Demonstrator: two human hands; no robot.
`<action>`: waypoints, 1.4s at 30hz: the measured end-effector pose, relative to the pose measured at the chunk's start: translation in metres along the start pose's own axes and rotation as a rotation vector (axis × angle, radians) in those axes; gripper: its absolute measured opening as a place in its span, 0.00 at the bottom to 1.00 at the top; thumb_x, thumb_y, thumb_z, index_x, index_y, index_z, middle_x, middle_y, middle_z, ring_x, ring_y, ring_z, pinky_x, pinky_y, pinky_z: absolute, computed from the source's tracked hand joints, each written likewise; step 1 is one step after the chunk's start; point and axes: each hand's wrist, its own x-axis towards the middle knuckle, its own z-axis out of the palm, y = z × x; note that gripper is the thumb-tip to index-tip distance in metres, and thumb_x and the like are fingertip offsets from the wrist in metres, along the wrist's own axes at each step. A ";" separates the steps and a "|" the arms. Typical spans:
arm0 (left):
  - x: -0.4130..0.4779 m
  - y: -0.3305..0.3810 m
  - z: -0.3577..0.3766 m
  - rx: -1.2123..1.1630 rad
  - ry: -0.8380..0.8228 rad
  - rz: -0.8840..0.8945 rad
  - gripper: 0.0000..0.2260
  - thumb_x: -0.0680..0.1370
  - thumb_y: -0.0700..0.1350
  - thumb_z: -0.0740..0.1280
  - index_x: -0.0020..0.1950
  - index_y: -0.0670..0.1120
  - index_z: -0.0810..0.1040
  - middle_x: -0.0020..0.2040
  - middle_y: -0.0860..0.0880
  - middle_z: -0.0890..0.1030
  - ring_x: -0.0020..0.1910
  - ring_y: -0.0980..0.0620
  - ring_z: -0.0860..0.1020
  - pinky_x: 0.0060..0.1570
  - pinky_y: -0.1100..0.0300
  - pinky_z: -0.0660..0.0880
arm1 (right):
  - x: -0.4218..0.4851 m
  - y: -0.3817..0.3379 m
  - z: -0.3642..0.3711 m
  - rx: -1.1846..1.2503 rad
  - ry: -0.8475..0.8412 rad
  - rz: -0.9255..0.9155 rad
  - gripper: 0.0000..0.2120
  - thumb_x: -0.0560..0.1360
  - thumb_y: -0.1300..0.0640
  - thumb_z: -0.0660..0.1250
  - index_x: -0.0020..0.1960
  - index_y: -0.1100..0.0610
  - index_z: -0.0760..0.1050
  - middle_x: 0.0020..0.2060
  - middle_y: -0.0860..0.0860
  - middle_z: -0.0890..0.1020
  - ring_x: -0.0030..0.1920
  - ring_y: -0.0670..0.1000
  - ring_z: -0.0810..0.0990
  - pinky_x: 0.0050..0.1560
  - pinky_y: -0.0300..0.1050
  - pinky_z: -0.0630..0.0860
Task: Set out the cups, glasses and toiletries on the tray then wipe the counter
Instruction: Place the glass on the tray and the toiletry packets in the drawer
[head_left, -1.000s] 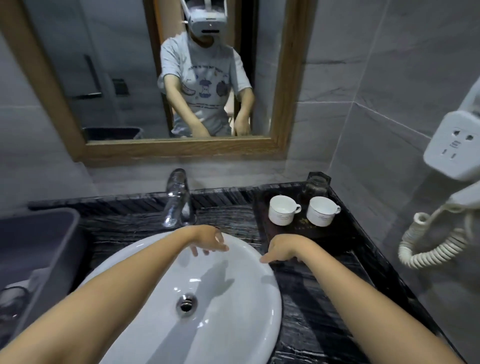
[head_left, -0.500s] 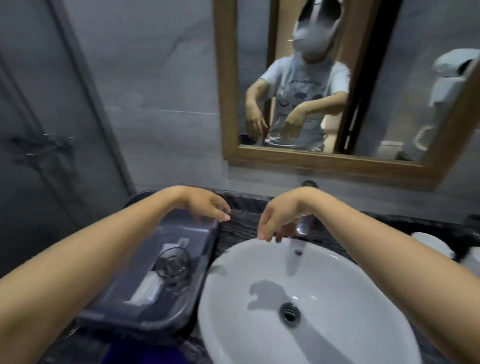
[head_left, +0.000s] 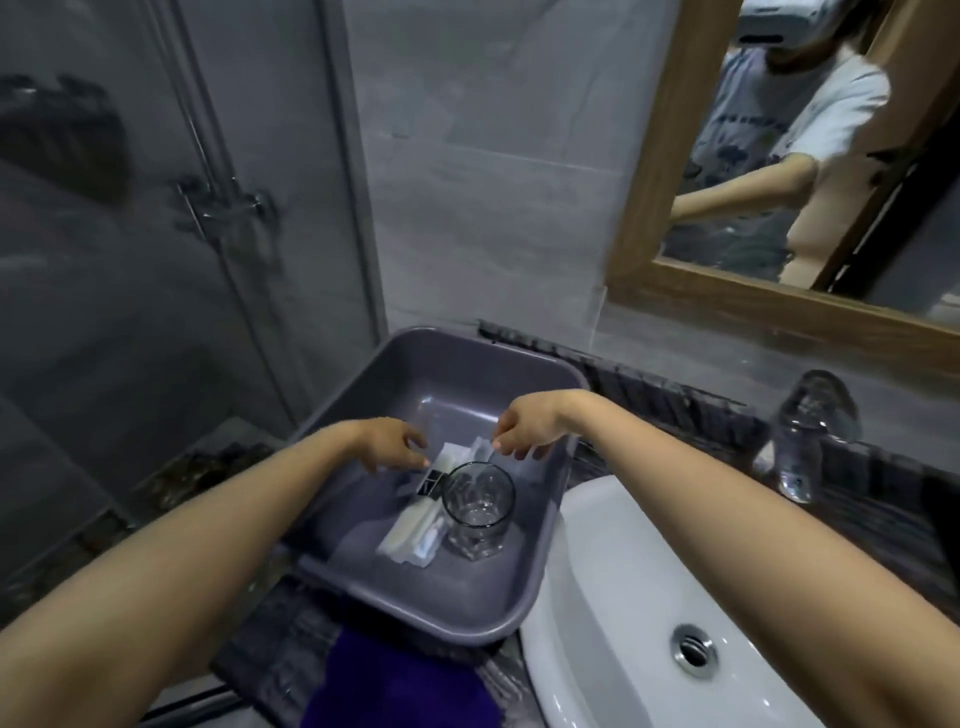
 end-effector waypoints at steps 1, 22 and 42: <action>0.006 -0.006 0.009 -0.010 0.016 -0.006 0.25 0.75 0.51 0.66 0.70 0.45 0.66 0.62 0.44 0.75 0.51 0.48 0.75 0.45 0.55 0.77 | 0.008 0.002 0.004 0.008 -0.015 0.001 0.17 0.78 0.57 0.61 0.66 0.59 0.73 0.60 0.56 0.79 0.59 0.54 0.79 0.60 0.49 0.77; 0.055 -0.021 0.084 0.012 0.277 -0.012 0.26 0.67 0.51 0.71 0.61 0.43 0.70 0.60 0.42 0.67 0.60 0.41 0.70 0.60 0.53 0.70 | 0.044 0.024 0.044 -0.011 -0.124 -0.182 0.43 0.64 0.54 0.78 0.71 0.51 0.58 0.63 0.50 0.74 0.63 0.50 0.73 0.66 0.43 0.69; 0.055 -0.025 0.070 -0.102 0.294 -0.009 0.14 0.65 0.47 0.74 0.45 0.47 0.71 0.41 0.52 0.73 0.42 0.51 0.71 0.40 0.60 0.66 | 0.049 0.019 0.047 0.273 0.008 -0.198 0.38 0.65 0.59 0.77 0.69 0.55 0.61 0.56 0.48 0.75 0.55 0.47 0.76 0.50 0.30 0.72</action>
